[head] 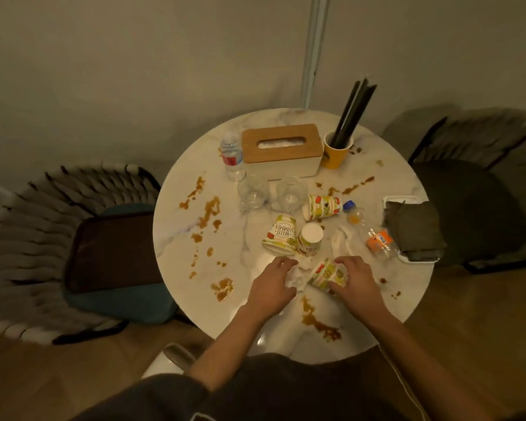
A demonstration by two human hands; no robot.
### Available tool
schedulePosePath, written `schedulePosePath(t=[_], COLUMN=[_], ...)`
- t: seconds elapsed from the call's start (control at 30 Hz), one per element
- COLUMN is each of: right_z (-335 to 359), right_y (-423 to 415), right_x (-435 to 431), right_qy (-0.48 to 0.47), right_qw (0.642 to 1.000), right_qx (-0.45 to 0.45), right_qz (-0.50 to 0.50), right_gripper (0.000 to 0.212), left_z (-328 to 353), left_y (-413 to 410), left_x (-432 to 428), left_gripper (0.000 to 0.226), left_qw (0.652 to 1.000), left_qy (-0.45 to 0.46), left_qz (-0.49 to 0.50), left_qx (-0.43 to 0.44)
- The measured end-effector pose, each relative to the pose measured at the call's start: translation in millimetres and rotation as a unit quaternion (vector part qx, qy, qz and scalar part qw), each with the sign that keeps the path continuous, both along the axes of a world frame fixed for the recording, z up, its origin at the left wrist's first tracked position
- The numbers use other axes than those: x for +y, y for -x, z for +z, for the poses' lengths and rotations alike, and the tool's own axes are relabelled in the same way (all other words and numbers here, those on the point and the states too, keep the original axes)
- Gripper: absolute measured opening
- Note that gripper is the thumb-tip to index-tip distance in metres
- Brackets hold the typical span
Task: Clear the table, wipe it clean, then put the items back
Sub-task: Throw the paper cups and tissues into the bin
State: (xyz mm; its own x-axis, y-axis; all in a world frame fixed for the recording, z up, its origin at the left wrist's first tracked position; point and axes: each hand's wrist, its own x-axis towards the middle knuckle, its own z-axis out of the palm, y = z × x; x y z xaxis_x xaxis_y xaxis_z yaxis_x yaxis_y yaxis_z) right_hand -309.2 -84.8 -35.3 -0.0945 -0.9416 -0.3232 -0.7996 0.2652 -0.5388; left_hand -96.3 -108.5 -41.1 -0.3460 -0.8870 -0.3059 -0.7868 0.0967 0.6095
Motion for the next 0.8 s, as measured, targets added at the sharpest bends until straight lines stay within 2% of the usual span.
schedulePosePath(t=[0.1, 0.2, 0.37, 0.5, 0.6, 0.8], right_z=[-11, -20, -29, -25, -16, 4], right_y=[0, 0, 1, -1, -9, -63], right_x=[3, 5, 4, 2, -3, 3], right_qy=[-0.024, -0.022, 0.002, 0.010, -0.006, -0.080], right_qw=[0.999, 0.998, 0.995, 0.996, 0.998, 0.979], right_qx=[0.031, 0.049, 0.075, 0.046, -0.033, -0.181], right_qz=[0.026, 0.042, 0.071, 0.076, 0.060, 0.051], right_gripper=[0.064, 0.069, 0.070, 0.067, 0.068, 0.059], left_z=[-11, -20, -28, -24, -12, 9], left_y=[9, 15, 9, -5, -22, -72], left_x=[-13, -21, -22, -14, -1, 51], left_gripper=[0.067, 0.059, 0.036, 0.037, 0.044, 0.025], left_qw=[0.996, 0.988, 0.992, 0.999, 0.989, 0.952], left_qy=[-0.007, -0.014, 0.003, -0.009, -0.025, -0.070], left_qz=[-0.059, -0.102, -0.066, 0.037, 0.140, 0.281], left_qx=[-0.070, -0.112, -0.109, -0.039, 0.030, 0.099])
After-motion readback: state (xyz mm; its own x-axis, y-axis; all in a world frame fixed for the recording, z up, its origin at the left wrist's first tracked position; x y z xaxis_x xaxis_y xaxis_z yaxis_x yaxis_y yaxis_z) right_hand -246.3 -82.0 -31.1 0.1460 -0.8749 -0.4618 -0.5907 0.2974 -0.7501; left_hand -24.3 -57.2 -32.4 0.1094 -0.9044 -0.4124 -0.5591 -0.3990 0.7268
